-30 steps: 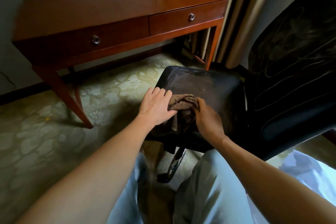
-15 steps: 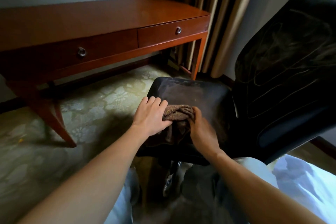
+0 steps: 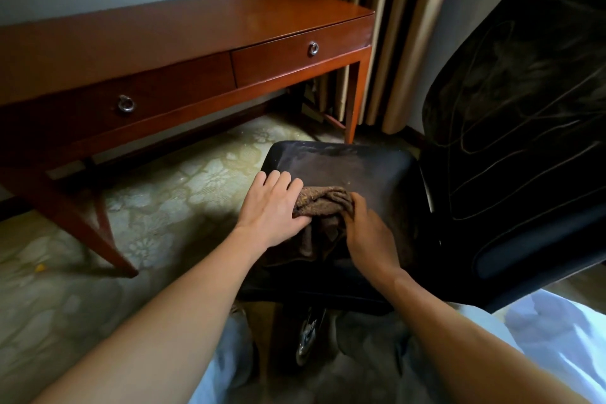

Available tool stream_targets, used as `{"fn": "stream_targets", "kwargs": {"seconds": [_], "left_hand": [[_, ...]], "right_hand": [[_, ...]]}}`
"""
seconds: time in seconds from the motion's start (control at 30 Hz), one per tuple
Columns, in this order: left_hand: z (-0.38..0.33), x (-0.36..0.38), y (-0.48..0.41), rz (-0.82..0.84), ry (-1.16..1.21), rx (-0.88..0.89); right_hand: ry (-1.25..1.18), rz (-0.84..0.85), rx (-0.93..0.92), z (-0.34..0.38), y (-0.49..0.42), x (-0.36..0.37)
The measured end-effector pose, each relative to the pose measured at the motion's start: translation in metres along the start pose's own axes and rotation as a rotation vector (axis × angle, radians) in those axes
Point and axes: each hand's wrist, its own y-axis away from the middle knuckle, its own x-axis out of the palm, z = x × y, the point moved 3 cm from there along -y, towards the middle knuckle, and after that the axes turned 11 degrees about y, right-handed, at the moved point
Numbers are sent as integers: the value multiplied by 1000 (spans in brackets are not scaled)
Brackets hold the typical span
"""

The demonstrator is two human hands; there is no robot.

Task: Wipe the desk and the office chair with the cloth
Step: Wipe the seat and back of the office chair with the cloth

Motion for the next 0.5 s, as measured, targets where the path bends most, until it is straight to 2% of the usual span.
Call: {"fn": "stream_targets", "kwargs": {"seconds": [0.5], "left_hand": [[-23, -25, 33, 59, 16, -44]], "right_hand": [[70, 15, -27, 5, 35, -20]]}}
